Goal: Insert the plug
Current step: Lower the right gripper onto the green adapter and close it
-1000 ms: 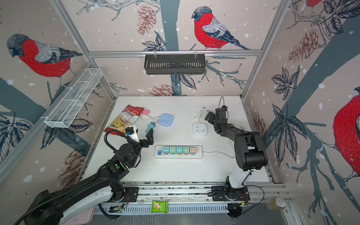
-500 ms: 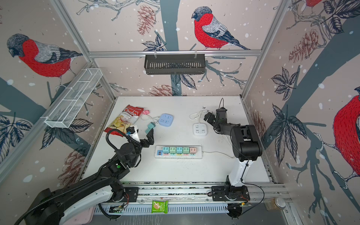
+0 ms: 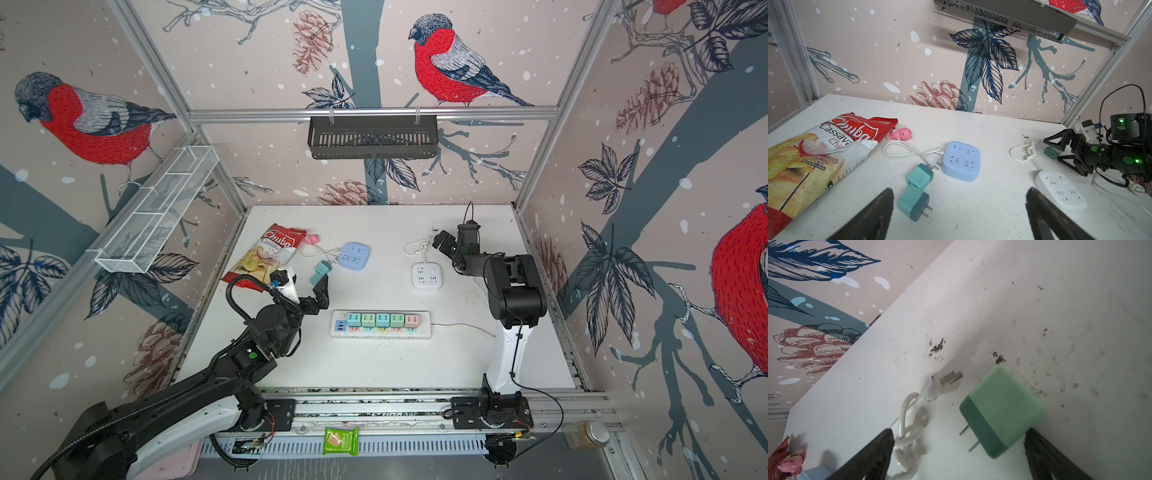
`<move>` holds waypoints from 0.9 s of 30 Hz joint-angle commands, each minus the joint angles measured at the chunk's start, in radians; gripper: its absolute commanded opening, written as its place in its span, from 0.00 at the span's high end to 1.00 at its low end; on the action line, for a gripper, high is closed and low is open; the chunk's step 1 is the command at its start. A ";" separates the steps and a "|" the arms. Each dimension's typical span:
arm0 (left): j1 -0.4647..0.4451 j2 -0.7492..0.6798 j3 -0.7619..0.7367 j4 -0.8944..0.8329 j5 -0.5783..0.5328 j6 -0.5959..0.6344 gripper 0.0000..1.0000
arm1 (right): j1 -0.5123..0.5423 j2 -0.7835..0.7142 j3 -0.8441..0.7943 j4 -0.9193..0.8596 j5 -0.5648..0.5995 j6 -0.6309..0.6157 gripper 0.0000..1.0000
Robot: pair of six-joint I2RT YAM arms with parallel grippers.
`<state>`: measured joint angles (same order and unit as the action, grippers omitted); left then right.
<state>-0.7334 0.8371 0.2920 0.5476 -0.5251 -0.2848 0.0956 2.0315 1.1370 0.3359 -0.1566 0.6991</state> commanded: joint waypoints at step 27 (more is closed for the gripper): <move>0.002 -0.009 0.017 0.047 0.048 -0.024 0.02 | 0.076 0.094 0.252 -0.369 0.359 -0.145 0.40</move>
<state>-0.7334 0.8322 0.2974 0.5476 -0.4744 -0.2920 0.1692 2.1162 1.3769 -0.0074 0.1665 0.5728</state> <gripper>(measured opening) 0.982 0.614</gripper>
